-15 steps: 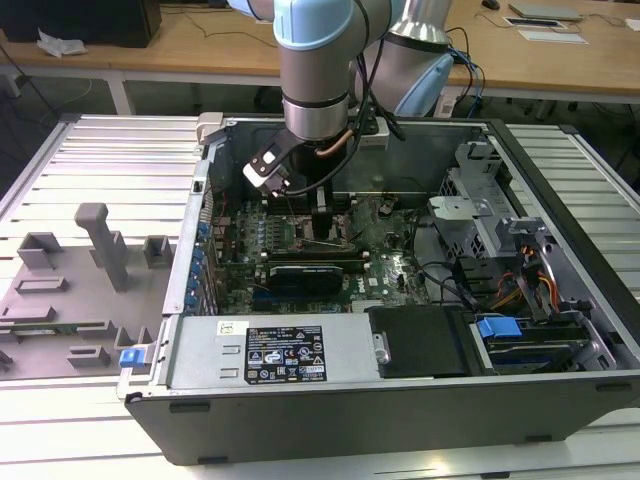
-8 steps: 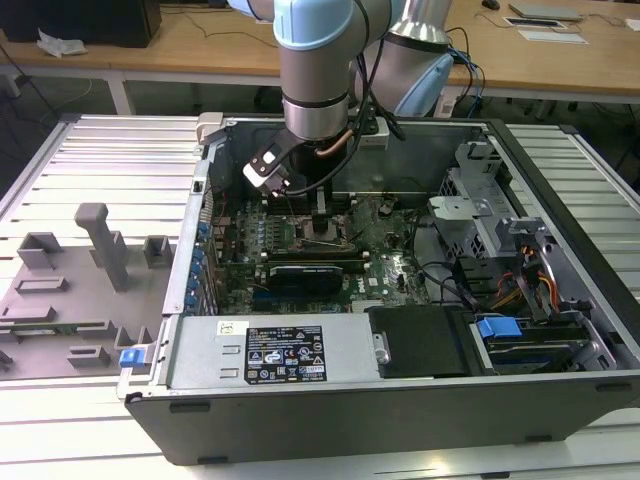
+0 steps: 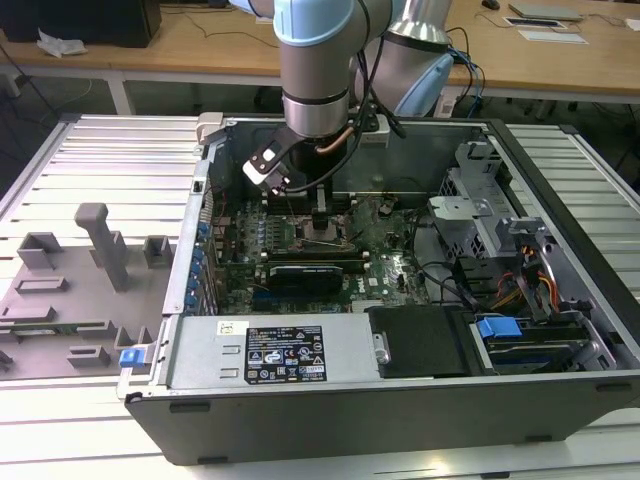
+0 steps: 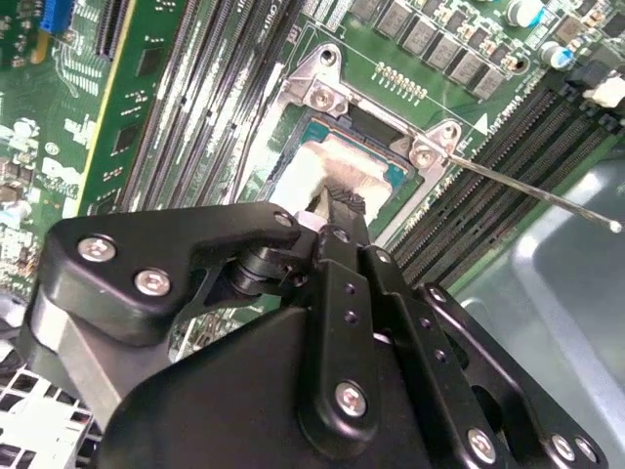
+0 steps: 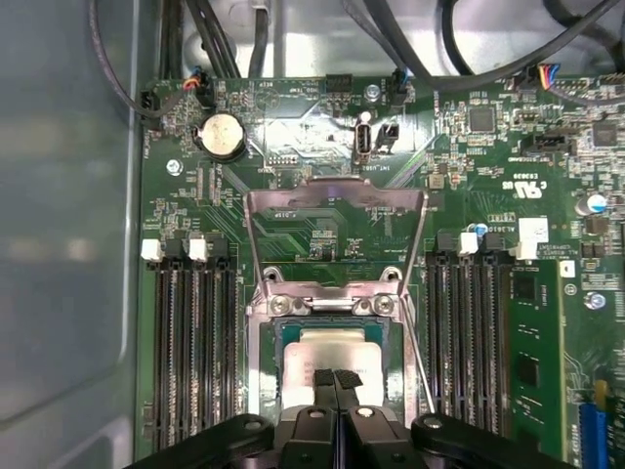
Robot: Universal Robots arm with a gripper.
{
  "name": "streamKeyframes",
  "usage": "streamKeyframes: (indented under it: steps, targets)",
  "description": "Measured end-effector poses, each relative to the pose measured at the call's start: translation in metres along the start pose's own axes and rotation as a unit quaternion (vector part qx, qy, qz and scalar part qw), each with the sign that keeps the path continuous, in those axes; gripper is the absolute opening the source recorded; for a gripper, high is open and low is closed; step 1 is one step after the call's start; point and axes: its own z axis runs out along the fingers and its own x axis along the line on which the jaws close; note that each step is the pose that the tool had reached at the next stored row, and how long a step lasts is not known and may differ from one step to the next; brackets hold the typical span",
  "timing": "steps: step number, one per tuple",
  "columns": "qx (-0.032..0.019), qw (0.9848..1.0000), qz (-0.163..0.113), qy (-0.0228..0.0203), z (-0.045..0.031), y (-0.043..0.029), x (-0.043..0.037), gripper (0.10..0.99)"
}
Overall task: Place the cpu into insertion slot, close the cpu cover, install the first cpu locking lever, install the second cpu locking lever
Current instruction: 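Place the cpu into insertion slot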
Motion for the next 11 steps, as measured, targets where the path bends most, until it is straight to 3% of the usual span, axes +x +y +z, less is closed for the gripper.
streamKeyframes:
  steps: [11]
  targets:
    - [-0.0001,1.0000,0.000,0.0000,-0.0366,0.0035,0.0007,0.106]
